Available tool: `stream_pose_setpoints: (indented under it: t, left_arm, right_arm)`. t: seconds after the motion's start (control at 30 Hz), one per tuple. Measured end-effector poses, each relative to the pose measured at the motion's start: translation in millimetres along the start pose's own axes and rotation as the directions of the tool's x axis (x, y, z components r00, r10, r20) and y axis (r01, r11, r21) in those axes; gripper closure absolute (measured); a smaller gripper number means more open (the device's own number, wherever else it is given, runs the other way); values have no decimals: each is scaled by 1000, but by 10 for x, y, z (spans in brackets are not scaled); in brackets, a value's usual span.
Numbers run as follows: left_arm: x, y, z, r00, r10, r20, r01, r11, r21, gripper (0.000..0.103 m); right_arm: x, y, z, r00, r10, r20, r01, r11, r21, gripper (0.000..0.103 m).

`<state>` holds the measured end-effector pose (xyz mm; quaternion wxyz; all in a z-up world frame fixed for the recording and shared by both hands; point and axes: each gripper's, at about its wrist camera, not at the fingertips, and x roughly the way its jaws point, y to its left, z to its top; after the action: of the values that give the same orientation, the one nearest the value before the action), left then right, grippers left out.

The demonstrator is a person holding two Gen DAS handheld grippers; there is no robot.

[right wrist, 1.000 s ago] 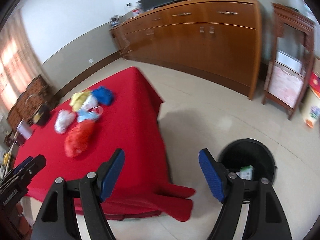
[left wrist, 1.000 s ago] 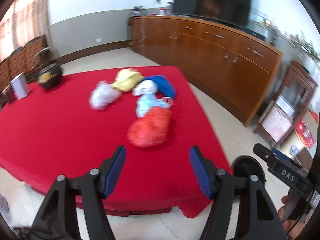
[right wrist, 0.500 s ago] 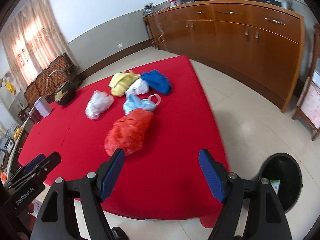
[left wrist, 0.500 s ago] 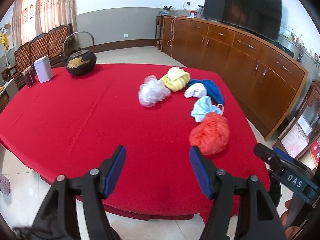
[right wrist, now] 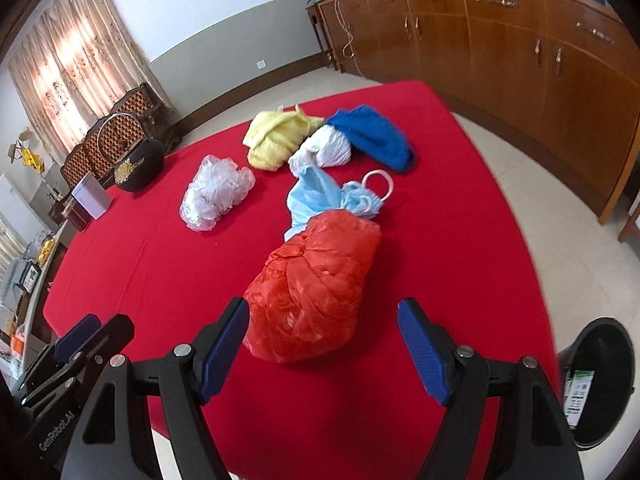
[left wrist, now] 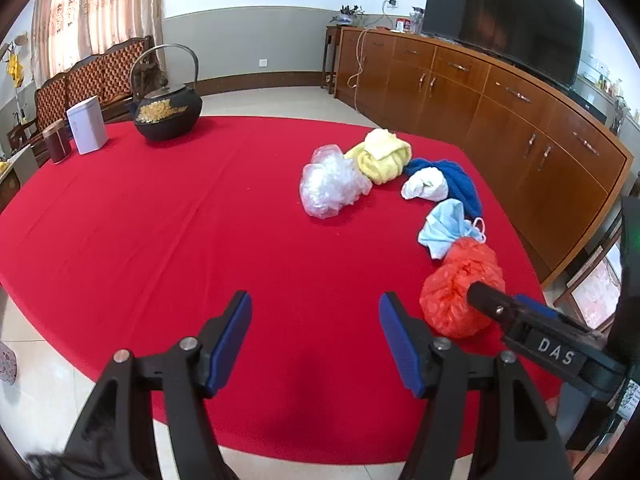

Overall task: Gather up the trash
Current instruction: 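Grasp the red plastic bag with the right tool while the left tool grasps the blue face mask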

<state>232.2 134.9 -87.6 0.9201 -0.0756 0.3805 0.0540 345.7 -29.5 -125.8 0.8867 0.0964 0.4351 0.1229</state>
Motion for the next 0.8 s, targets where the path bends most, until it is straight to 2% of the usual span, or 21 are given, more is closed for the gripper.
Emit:
stream_pose_setpoints:
  t: [0.1,0.17,0.23,0.43,0.8]
  left_arm:
    - [43,10,26,1000,2,-4,-2,1000,-1,35]
    - [64,6,39,1000,2,-4,-2,1000,0,35]
    - [83,3,49,1000,3,-5,-3,1000,1,35]
    - [130,-39,56,1000,-4,-12,4,1000,0,35]
    - [197,-158,120,1000,-13,-15,13,1000,2,35]
  right_arm:
    - [116,10,5,1000,26,-12,-26,1000,6,25]
    - [129,8,-6,1000,28,3,-28,1000,5,30]
    - [136,9,-16,999,34,12,-34,999,-10,57]
    - [92,-11,-13,999,38,36,-37,999,-37,79]
    - [-267,-136,107,989,25,144,-18,998,-53,82]
